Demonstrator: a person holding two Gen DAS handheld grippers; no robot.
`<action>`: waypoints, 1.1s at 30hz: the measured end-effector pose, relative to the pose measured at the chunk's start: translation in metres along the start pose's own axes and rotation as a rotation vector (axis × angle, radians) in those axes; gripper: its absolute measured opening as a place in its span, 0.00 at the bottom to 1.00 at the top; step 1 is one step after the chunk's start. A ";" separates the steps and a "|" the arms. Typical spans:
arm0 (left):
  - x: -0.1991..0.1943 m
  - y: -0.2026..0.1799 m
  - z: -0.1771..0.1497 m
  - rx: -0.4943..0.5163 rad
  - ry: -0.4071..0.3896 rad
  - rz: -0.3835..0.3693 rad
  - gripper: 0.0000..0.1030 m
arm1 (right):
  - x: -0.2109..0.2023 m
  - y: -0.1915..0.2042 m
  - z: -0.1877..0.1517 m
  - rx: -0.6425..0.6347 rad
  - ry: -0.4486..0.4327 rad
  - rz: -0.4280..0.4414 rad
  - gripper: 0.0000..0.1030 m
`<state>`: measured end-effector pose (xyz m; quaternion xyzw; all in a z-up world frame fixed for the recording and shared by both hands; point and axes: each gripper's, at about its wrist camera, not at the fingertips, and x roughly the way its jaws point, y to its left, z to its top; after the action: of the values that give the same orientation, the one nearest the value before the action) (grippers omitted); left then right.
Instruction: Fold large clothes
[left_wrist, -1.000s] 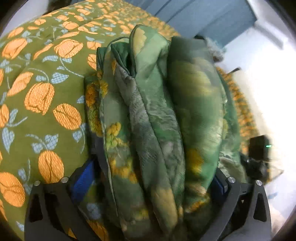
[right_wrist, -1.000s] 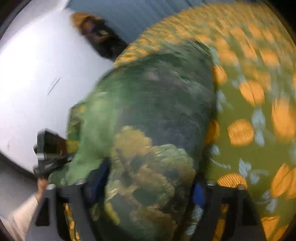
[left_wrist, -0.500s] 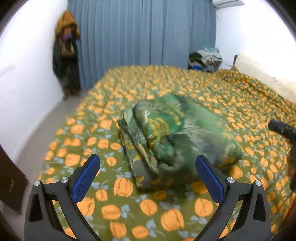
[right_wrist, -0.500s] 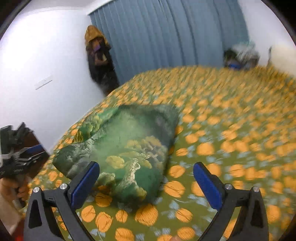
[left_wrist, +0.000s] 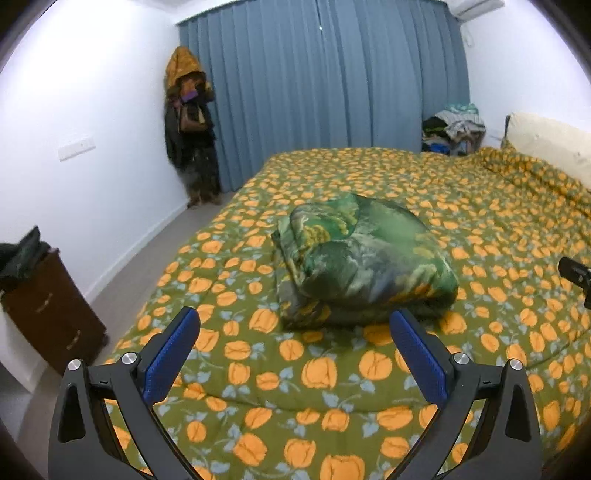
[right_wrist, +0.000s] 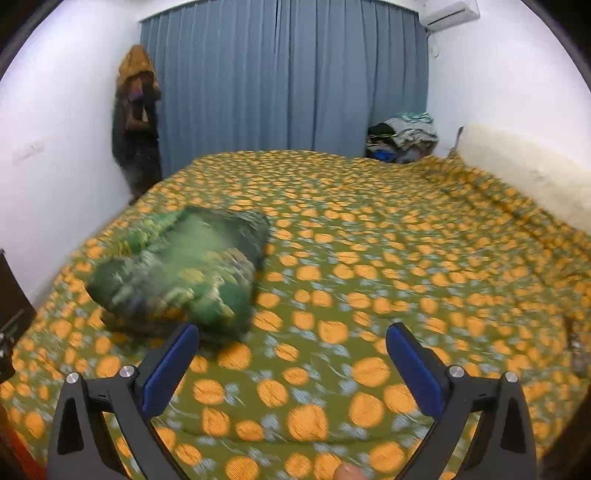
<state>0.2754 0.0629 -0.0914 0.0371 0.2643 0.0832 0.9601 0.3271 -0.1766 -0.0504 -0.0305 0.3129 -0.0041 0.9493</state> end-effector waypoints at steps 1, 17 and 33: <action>-0.003 -0.003 -0.002 0.001 -0.001 0.003 1.00 | -0.005 -0.002 -0.002 0.001 0.000 -0.003 1.00; -0.031 -0.031 -0.012 0.019 -0.005 0.025 1.00 | -0.039 -0.008 -0.028 0.033 -0.009 0.012 1.00; -0.022 -0.020 -0.021 -0.045 0.100 0.002 1.00 | -0.041 -0.001 -0.035 0.019 0.006 -0.025 1.00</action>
<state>0.2488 0.0399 -0.1003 0.0117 0.3099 0.0917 0.9462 0.2738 -0.1786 -0.0539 -0.0252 0.3155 -0.0190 0.9484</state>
